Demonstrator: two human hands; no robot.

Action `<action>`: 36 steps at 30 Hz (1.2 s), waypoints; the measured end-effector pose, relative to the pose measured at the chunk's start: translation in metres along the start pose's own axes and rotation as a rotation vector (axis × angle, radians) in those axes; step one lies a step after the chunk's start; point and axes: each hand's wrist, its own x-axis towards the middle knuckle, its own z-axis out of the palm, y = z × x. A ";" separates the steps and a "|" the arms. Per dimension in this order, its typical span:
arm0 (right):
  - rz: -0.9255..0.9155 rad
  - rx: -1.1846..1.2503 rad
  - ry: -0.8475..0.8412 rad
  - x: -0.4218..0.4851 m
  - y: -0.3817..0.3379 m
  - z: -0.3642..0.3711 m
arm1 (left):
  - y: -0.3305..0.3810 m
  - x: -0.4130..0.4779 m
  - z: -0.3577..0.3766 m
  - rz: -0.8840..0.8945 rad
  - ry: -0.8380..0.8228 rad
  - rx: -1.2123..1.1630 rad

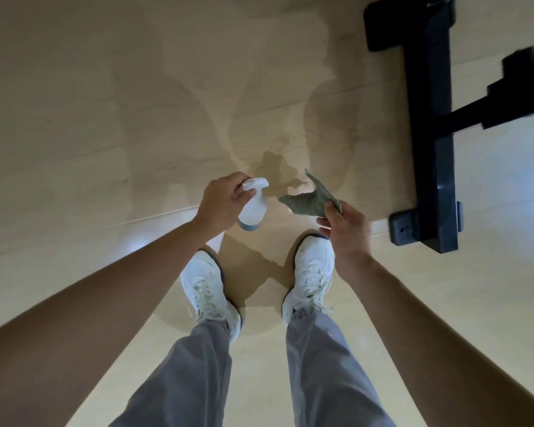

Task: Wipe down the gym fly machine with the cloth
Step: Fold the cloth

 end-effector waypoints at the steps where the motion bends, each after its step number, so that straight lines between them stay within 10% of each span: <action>1: -0.015 -0.005 0.005 -0.002 -0.003 0.003 | 0.001 -0.004 -0.008 0.020 0.009 -0.033; 30: -0.585 -0.266 -0.418 -0.042 -0.085 0.046 | 0.060 0.010 -0.115 0.095 -0.100 -0.097; 36: -0.654 -0.416 -0.418 -0.042 -0.082 0.060 | 0.036 -0.012 -0.143 0.105 0.104 0.118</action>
